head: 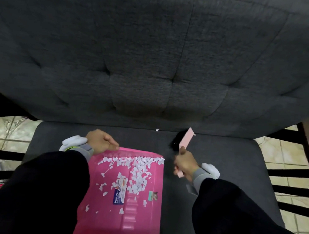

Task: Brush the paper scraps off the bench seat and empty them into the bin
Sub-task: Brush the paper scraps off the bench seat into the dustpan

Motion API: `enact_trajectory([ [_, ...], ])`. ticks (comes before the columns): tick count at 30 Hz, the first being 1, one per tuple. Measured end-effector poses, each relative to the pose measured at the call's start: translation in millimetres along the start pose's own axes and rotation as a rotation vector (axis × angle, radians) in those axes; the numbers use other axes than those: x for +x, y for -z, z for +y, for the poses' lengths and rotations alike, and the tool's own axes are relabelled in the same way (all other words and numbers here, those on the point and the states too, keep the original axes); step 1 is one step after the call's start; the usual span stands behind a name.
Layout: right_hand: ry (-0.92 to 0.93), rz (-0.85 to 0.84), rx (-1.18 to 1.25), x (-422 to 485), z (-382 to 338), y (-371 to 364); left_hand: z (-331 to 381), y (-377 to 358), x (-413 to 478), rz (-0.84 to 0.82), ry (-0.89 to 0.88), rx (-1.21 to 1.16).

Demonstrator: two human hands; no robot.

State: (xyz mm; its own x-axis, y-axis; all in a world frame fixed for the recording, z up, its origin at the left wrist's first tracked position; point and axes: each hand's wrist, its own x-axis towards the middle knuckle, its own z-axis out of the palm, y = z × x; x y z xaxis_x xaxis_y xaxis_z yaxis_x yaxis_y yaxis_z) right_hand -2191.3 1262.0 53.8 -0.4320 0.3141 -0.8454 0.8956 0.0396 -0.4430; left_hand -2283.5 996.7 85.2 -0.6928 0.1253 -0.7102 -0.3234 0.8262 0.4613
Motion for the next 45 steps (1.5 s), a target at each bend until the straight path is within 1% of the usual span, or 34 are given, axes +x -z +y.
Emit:
enact_trajectory([
  [3,0.007,-0.059,-0.066,-6.8,1.6,-3.3,-3.4,-3.7,-7.5,-0.034,0.01,0.005],
  [7,0.025,-0.158,-0.249,-22.6,0.0,-1.5,-8.3,-6.9,-18.8,-0.073,0.036,0.0],
  [9,0.055,-0.238,-0.338,-34.4,-1.2,-1.7,-10.6,-7.4,-23.8,-0.068,0.031,0.008],
  [11,0.115,-0.279,-0.444,-46.7,-6.0,0.5,-12.8,-6.2,-27.4,-0.065,0.046,-0.005],
  [13,0.252,-0.23,-0.645,-54.7,-13.3,4.5,-13.7,-4.2,-28.9,-0.063,0.052,-0.009],
  [15,0.429,-0.1,-0.934,-53.0,-17.7,9.4,-13.4,-3.0,-28.8,-0.057,0.055,-0.016],
  [16,0.475,-0.043,-1.023,-51.2,-21.5,11.3,-12.8,-3.0,-28.6,-0.044,0.062,-0.029],
  [19,0.519,0.014,-1.141,-39.1,-35.1,11.5,-13.5,-3.4,-24.7,0.013,0.103,-0.081],
  [23,0.639,0.014,-1.224,-28.0,-57.4,-11.7,-18.4,-4.3,-16.2,0.039,0.107,-0.197],
  [25,0.663,0.003,-1.264,-21.6,-68.5,-30.3,-22.0,-4.1,-12.6,0.055,0.107,-0.258],
  [27,0.632,-0.02,-1.297,-14.2,-78.1,-47.6,-25.7,-3.5,-8.6,0.074,0.106,-0.296],
  [29,0.56,-0.021,-1.321,-6.1,-81.7,-58.0,-28.2,-2.7,-4.7,0.086,0.117,-0.321],
  [32,0.447,0.07,-1.308,2.6,-80.2,-50.8,-30.6,-3.5,0.8,0.096,0.138,-0.351],
  [35,0.334,0.19,-1.256,10.0,-79.6,-20.0,-29.7,-5.4,4.0,0.099,0.148,-0.365],
  [38,0.211,0.294,-1.279,15.6,-75.8,21.0,-24.1,-9.0,7.3,0.091,0.149,-0.367],
  [41,0.104,0.342,-1.265,19.6,-58.2,55.1,-16.6,-16.3,10.4,0.1,0.125,-0.35],
  [45,-0.065,0.364,-1.207,23.3,-30.4,92.8,0.4,-23.8,10.9,0.133,0.059,-0.313],
])
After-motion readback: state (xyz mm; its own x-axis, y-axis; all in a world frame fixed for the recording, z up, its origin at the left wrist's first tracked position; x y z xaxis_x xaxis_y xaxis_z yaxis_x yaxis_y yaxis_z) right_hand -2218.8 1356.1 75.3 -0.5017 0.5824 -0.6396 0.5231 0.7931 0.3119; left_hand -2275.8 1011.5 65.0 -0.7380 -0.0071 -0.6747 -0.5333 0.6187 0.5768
